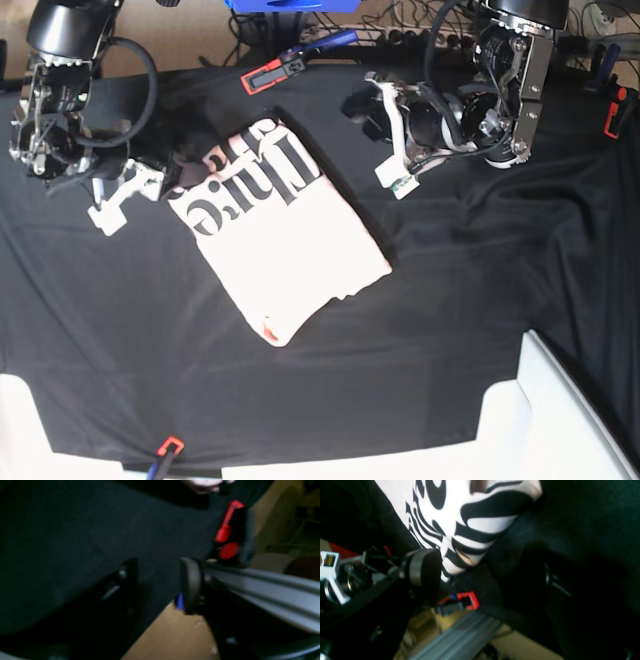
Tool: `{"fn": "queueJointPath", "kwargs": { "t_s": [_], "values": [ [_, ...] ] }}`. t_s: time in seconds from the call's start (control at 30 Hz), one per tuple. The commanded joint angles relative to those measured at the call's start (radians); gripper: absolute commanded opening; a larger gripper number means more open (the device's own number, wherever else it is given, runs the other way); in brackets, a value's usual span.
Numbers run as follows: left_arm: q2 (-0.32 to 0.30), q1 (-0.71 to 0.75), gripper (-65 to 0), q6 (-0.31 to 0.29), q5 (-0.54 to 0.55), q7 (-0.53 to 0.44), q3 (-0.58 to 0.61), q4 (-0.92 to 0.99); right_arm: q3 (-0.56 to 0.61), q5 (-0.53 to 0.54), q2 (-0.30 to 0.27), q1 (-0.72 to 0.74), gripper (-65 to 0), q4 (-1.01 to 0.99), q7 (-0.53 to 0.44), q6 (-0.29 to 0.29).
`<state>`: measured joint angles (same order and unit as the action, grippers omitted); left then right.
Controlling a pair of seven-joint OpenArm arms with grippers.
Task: Fold the T-shirt properly
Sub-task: 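Release the right gripper and move the left gripper to the shirt edge, then grasp the shirt edge with the left gripper and drag it to square the shirt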
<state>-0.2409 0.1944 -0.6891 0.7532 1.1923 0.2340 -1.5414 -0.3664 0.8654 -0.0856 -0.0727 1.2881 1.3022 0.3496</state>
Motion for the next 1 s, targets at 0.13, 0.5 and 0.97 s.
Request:
{"fn": "queueJointPath", "kwargs": {
  "t_s": [0.13,0.5,0.97],
  "values": [
    [0.010,-0.016,-30.7,-0.009,0.075,-0.012,-0.003,-0.014,-0.001,0.022,-0.010,0.006,-17.6,0.015,-0.009,0.004],
    [0.074,-0.045,-30.7,-0.009,0.328,-0.142,-0.005,0.307,0.000,0.022,-0.010,0.006,-17.6,0.015,-0.009,0.004],
    [0.134,-0.049,-31.4,-0.009,0.332,-0.187,-0.005,0.385,0.000,0.022,-0.010,0.006,-17.6,0.015,-0.009,0.006]
  ]
}}
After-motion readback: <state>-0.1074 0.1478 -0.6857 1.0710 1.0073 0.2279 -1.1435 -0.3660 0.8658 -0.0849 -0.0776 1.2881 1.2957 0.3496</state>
